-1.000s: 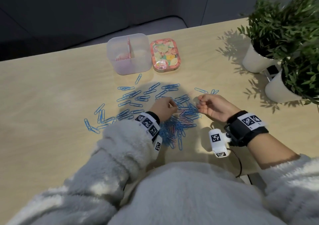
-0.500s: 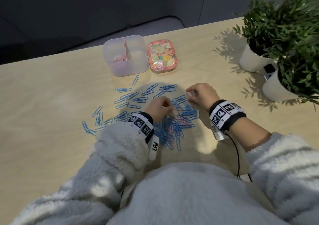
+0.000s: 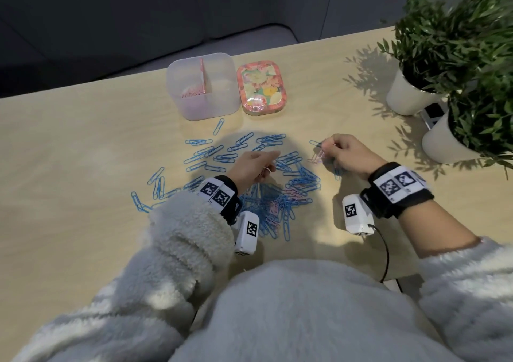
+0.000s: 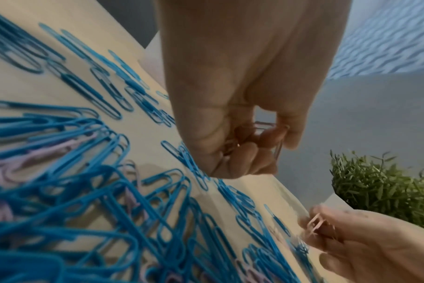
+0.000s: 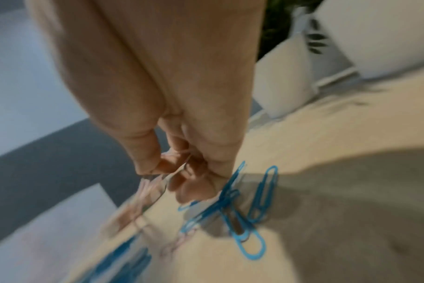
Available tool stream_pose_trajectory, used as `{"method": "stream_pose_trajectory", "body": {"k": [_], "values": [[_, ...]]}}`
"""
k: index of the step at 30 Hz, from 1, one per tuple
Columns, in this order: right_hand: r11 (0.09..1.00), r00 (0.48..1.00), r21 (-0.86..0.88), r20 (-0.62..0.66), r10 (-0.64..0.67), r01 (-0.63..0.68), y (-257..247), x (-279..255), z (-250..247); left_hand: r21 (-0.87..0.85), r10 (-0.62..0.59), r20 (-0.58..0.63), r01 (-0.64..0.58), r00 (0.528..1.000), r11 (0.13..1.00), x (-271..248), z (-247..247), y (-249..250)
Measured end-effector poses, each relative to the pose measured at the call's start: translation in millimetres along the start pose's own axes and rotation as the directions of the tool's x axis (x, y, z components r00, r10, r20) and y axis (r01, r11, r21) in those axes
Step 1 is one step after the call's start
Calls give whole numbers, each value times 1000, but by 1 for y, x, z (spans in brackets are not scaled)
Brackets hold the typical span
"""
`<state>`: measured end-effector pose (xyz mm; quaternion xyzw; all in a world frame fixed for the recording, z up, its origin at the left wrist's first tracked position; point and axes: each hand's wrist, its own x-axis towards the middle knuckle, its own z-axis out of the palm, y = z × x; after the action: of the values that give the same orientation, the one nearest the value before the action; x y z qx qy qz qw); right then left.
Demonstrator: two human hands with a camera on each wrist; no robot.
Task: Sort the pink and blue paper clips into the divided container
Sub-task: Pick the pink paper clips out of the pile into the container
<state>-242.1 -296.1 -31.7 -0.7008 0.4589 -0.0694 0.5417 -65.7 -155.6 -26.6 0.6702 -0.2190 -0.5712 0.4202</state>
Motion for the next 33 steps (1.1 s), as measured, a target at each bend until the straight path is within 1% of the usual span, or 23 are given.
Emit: {"method": "stream_pose_trajectory", "body": {"k": [1, 2, 4, 7, 8, 9, 10, 11, 12, 13, 14, 16, 18, 20, 22, 23, 24, 25, 26, 27, 29, 31, 33], "values": [[978, 999, 202, 28, 47, -52, 0, -4, -4, 13, 12, 9, -12, 1000, 1000, 0, 1, -1], [904, 995, 416, 67, 76, -97, 1, -7, -6, 14, 11, 26, -12, 1000, 1000, -1, 3, -1], [696, 987, 701, 131, 93, -158, 4, -12, -10, 23, 7, 71, -8, 997, 1000, -2, 6, -3], [512, 977, 833, 164, 136, -211, 6, -14, -9, 97, -29, 107, 19, 994, 995, -5, 13, -6], [489, 971, 841, 174, 162, -232, 6, -13, -7, 150, -39, 105, 23, 994, 988, -5, 15, -6], [515, 966, 820, 170, 197, -249, 5, -11, -3, 222, -36, 98, 13, 995, 975, -6, 17, -6], [608, 966, 757, 122, 227, -238, 7, -9, 0, 315, -15, 91, -14, 996, 949, -6, 19, -6], [750, 974, 633, 29, 224, -191, 9, -6, 3, 420, 23, 90, -59, 996, 905, -5, 20, -7], [889, 984, 442, -66, 166, -120, 12, -3, 6, 526, 67, 99, -109, 993, 843, -5, 21, -9], [978, 991, 204, -118, 65, -39, 15, 0, 9, 623, 101, 110, -148, 989, 768, -4, 22, -10], [998, 991, -46, -124, -40, 35, 16, 2, 13, 709, 123, 114, -168, 986, 685, -4, 24, -12], [907, 987, -412, -84, -134, 88, 14, 6, 18, 828, 169, 129, -200, 977, 525, -4, 27, -17], [851, 991, -521, -59, -118, 70, 10, 8, 21, 877, 210, 153, -230, 966, 421, -3, 28, -20], [820, 997, -570, -32, -75, 43, 8, 11, 20, 887, 224, 162, -241, 961, 394, -3, 26, -20], [839, 998, -541, 35, -44, 55, 5, 10, 20, 871, 194, 167, -237, 967, 431, -3, 22, -21], [907, 997, -417, 67, -33, 58, 4, 8, 19, 850, 181, 162, -230, 970, 475, -4, 19, -21], [979, 997, -204, 82, -11, 27, 2, 5, 19, 813, 169, 146, -216, 975, 540, -4, 16, -21], [996, 996, 70, 83, 40, -46, 1, 2, 19, 760, 162, 120, -195, 980, 619, -5, 11, -21], [947, 992, 303, 95, 85, -111, 0, -2, 17, 696, 160, 89, -176, 983, 696, -7, 8, -20], [874, 985, 459, 125, 118, -163, -1, -5, 15, 627, 162, 61, -164, 985, 762, -7, 4, -20], [792, 973, 567, 178, 149, -225, -1, -11, 10, 491, 144, 34, -143, 989, 859, -10, -2, -16], [758, 960, 593, 217, 174, -272, 1, -14, 10, 403, 122, 43, -129, 992, 906, -12, -5, -14], [817, 960, 511, 213, 182, -269, 3, -16, 16, 384, 95, 52, -108, 994, 917, -11, -3, -13]]}}
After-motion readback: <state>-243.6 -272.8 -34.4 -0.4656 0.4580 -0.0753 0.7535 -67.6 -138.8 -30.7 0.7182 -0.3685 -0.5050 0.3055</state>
